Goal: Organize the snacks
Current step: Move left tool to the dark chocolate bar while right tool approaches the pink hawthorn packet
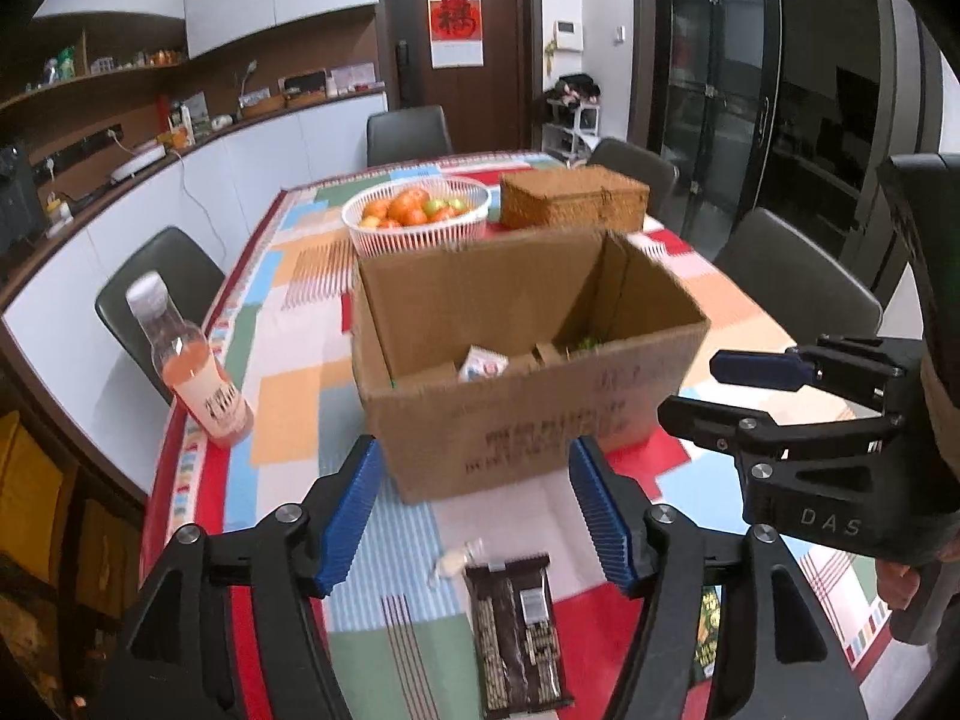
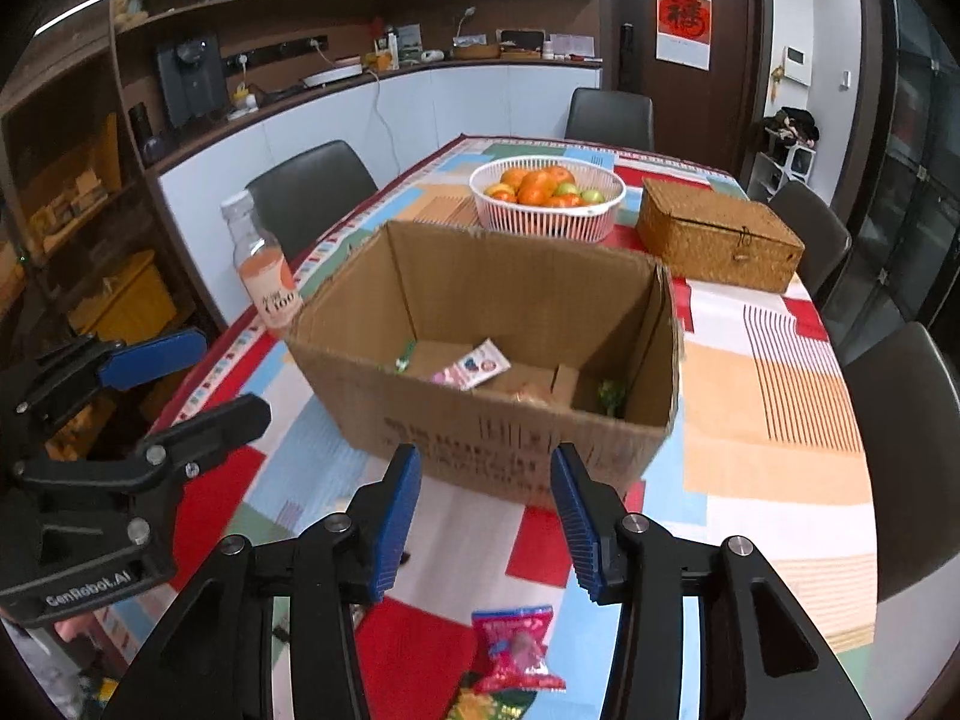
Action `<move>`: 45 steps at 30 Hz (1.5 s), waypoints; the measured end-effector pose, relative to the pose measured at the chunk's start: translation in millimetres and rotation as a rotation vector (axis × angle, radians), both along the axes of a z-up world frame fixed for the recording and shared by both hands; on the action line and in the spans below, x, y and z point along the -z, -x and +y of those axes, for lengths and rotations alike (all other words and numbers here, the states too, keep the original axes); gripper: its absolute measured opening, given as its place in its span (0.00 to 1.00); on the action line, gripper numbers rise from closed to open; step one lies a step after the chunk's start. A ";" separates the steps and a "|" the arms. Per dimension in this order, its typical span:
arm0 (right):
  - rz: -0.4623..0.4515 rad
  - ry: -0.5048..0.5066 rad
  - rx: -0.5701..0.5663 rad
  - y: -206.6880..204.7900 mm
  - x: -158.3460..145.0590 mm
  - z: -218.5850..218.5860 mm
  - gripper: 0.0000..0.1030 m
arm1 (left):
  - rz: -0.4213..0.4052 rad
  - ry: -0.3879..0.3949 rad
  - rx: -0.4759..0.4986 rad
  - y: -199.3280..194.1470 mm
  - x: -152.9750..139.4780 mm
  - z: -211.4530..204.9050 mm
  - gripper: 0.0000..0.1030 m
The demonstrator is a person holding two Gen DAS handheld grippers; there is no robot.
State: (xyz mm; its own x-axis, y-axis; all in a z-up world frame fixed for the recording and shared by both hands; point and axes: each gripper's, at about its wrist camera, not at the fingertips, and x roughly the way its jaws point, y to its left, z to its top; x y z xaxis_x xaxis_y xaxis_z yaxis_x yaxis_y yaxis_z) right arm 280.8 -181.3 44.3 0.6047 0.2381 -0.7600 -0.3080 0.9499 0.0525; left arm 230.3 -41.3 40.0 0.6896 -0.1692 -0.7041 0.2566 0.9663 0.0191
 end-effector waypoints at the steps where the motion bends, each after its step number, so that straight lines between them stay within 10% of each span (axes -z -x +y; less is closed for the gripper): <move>1: 0.011 0.000 -0.001 1.5 4.4 -0.3 0.47 | 0.011 0.002 0.002 0.8 3.5 0.2 0.62; 45: 0.371 0.175 -0.014 15.7 137.3 -11.7 0.49 | 0.398 -0.079 0.030 -15.4 157.8 -18.4 0.68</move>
